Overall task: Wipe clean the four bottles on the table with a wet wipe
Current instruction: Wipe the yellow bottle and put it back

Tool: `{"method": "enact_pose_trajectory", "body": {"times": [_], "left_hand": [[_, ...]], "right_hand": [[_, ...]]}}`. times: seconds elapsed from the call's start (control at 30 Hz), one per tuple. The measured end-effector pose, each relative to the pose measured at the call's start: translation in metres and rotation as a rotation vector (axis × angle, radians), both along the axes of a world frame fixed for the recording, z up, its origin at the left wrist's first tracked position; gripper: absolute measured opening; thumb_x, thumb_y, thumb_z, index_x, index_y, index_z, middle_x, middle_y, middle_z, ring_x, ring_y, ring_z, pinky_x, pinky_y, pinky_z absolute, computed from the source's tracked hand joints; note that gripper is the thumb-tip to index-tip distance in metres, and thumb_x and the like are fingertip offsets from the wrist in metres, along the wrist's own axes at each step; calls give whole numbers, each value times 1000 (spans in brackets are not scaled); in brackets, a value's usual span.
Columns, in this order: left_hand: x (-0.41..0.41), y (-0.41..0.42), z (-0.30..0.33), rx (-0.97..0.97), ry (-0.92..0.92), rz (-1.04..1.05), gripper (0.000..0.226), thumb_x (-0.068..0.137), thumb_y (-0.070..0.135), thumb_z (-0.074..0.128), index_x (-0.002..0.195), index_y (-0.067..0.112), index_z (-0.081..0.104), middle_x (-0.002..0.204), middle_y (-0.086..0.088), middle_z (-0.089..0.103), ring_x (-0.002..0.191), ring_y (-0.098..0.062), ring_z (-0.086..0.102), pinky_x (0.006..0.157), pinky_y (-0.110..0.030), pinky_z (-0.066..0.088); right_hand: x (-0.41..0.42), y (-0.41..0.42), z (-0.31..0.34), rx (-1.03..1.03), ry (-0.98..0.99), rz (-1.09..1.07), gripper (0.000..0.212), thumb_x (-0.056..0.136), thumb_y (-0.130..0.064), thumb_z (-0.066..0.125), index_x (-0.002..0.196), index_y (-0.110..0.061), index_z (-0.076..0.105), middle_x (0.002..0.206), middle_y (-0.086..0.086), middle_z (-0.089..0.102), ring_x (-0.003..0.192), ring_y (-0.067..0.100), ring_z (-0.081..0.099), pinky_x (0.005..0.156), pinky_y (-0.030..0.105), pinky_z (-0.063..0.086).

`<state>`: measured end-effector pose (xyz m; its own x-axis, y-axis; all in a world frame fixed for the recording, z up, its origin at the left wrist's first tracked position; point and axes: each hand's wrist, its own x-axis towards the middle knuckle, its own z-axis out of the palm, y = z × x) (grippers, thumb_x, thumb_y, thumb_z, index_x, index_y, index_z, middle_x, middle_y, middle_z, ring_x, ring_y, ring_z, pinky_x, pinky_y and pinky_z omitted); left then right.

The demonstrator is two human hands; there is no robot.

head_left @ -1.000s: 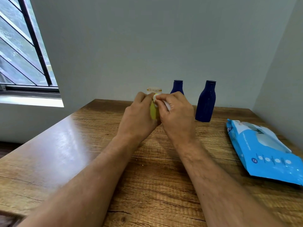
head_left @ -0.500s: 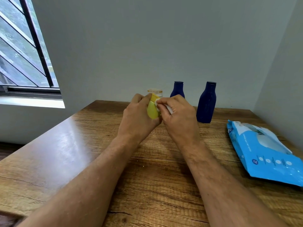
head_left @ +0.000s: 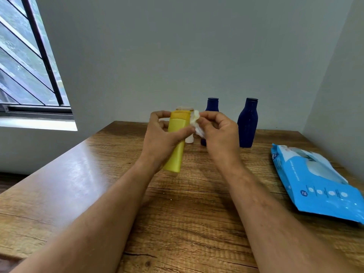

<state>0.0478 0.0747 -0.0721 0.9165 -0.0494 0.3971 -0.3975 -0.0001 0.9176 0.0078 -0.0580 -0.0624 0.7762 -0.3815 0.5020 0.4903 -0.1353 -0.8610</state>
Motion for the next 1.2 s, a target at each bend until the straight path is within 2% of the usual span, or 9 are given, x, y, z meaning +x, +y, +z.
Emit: {"method": "enact_pose_trajectory", "body": {"times": [0.07, 0.2, 0.33, 0.47, 0.53, 0.67, 0.8, 1.03, 1.2], "left_hand": [[0, -1, -1, -199, 122, -251, 65, 70, 21, 86, 127, 14, 55, 116, -13, 70, 102, -32, 71, 87, -44, 60], [1, -1, 0, -324, 192, -556, 48, 93, 22, 64, 137, 2, 56, 126, -21, 62, 106, -28, 59, 78, -32, 57], [2, 1, -1, -267, 200, -514, 42, 96, 31, 54, 127, 5, 64, 122, -22, 67, 103, -34, 59, 84, -41, 57], [-1, 0, 1, -283, 206, -481, 34, 104, 27, 41, 112, 10, 69, 101, -14, 75, 89, -28, 66, 80, -42, 58], [-1, -2, 1, -291, 209, -453, 36, 105, 27, 39, 111, 9, 69, 99, -14, 75, 88, -28, 67, 79, -41, 59], [0, -3, -2, -262, 180, -473, 41, 105, 29, 42, 128, 2, 61, 121, -26, 65, 104, -38, 57, 90, -46, 53], [0, -2, -3, -279, 194, -516, 49, 99, 33, 50, 134, -1, 57, 136, -33, 55, 121, -50, 50, 110, -60, 37], [-2, -3, 1, -311, 252, -415, 40, 105, 32, 40, 115, 4, 65, 102, -17, 74, 90, -28, 71, 83, -42, 59], [0, -2, 2, -404, 313, -269, 48, 107, 35, 39, 120, -5, 60, 92, -21, 70, 74, -29, 68, 67, -39, 61]], "right_hand": [[0, -2, 3, 249, 86, 154, 12, 94, -8, 63, 98, -16, 71, 88, 0, 74, 74, 9, 70, 60, 22, 54], [3, 0, 3, 345, 70, 202, 17, 94, -2, 61, 93, -16, 72, 88, 1, 74, 76, 10, 70, 59, 22, 55], [4, -1, 1, 234, 31, 105, 15, 92, -7, 66, 91, -21, 74, 92, 1, 76, 85, 13, 72, 67, 24, 56], [4, 3, -2, 177, -6, -35, 15, 93, -9, 65, 92, -22, 74, 90, -1, 73, 82, 14, 71, 60, 32, 60], [5, 4, -2, 166, -22, -84, 16, 93, -9, 64, 95, -20, 75, 93, -1, 73, 82, 10, 71, 61, 27, 60], [5, 9, -8, -10, -35, -171, 17, 92, -18, 68, 107, -16, 75, 102, -2, 72, 89, 3, 69, 65, 13, 55], [2, 12, -7, -50, -26, -180, 33, 82, -27, 79, 113, -18, 72, 102, -7, 71, 91, 2, 68, 72, 13, 56], [1, 5, -3, -15, -19, -198, 19, 91, -16, 70, 109, -12, 74, 94, -2, 73, 68, -5, 69, 50, 12, 52], [-2, 9, -5, -165, -10, -55, 14, 89, -8, 71, 101, -11, 76, 87, -10, 72, 75, -7, 68, 58, 8, 50]]}}
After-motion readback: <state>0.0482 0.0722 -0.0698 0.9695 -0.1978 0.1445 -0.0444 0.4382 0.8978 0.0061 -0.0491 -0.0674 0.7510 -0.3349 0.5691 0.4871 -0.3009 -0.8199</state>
